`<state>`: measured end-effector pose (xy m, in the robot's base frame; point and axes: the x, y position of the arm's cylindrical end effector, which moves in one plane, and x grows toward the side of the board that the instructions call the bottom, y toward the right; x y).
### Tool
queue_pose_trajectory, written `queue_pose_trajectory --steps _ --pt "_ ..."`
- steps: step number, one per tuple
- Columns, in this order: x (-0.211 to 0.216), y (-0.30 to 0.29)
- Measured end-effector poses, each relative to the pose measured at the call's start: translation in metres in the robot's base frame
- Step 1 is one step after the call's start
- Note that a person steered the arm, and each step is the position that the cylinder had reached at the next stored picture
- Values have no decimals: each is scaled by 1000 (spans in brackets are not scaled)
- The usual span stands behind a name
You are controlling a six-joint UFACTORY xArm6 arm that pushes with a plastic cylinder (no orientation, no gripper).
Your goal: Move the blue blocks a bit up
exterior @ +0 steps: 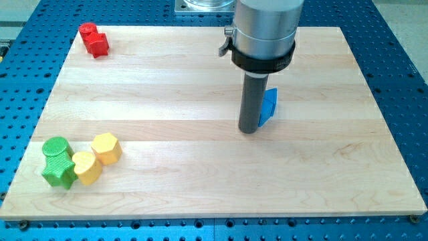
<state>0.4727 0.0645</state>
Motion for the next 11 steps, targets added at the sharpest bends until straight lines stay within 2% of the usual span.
queue_pose_trajectory --steps 1,2,3,5,6,7,9,11 --pt "-9 16" --pt "-46 33" --pt "-52 54" --pt "-49 145" --pt "-57 159" --pt "-57 158" --pt "-47 86" --pt "-51 87"
